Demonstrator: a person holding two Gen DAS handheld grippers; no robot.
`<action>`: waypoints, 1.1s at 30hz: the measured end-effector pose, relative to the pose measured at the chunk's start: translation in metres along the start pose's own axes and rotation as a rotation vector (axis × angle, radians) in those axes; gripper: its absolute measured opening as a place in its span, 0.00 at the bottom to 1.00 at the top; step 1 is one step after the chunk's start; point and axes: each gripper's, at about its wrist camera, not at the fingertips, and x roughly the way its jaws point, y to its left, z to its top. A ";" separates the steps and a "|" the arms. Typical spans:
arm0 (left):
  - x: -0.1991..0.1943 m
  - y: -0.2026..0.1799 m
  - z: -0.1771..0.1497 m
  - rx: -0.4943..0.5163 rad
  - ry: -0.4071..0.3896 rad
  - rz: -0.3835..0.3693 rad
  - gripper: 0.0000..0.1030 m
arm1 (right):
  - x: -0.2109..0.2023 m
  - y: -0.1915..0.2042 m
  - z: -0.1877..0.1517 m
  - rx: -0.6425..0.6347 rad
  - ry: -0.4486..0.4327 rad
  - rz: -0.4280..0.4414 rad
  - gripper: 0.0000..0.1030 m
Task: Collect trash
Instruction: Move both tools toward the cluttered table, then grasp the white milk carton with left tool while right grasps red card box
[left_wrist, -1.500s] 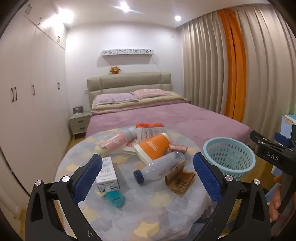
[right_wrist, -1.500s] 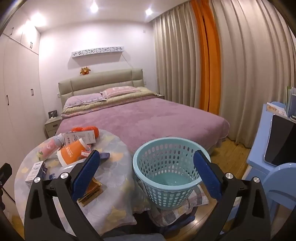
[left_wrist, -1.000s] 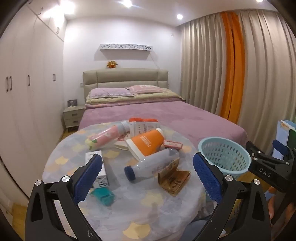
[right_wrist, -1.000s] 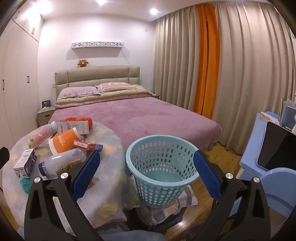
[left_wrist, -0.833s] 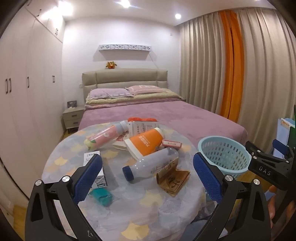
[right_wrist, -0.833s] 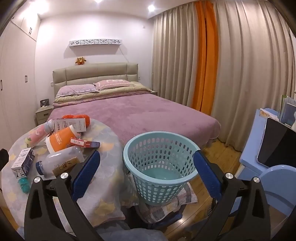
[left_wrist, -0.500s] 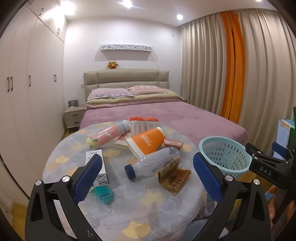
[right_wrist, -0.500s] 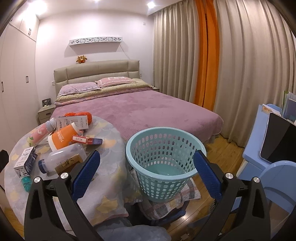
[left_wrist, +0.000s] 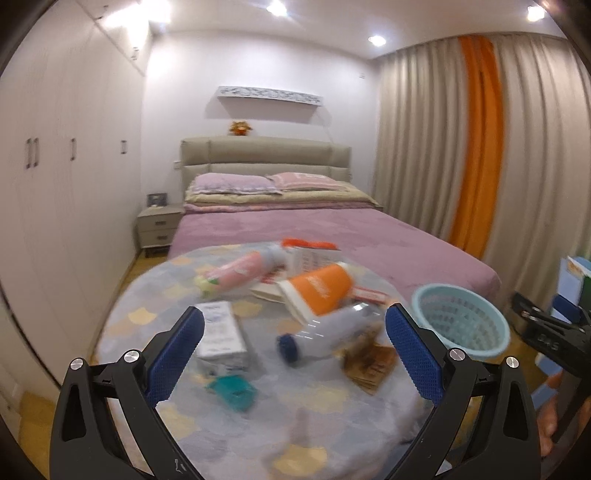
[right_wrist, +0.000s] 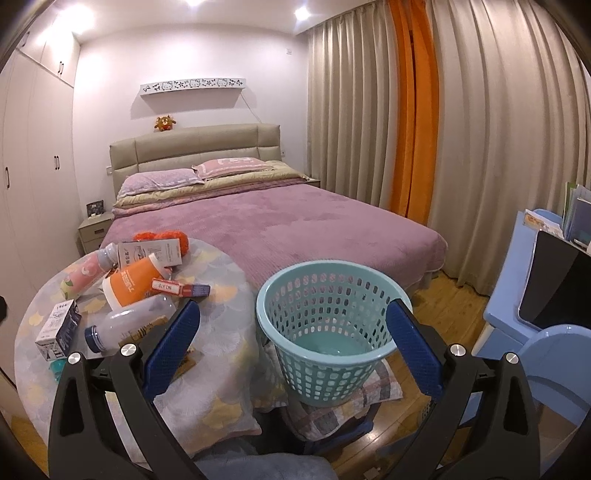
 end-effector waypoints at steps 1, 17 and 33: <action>0.002 0.012 0.003 -0.019 -0.001 0.024 0.93 | 0.001 0.000 0.001 0.002 -0.003 0.001 0.93; 0.081 0.083 0.000 -0.148 0.234 0.024 0.92 | 0.053 0.027 0.011 -0.028 0.046 0.081 0.92; 0.171 0.099 -0.023 -0.188 0.447 0.026 0.88 | 0.120 0.091 -0.005 -0.078 0.255 0.268 0.83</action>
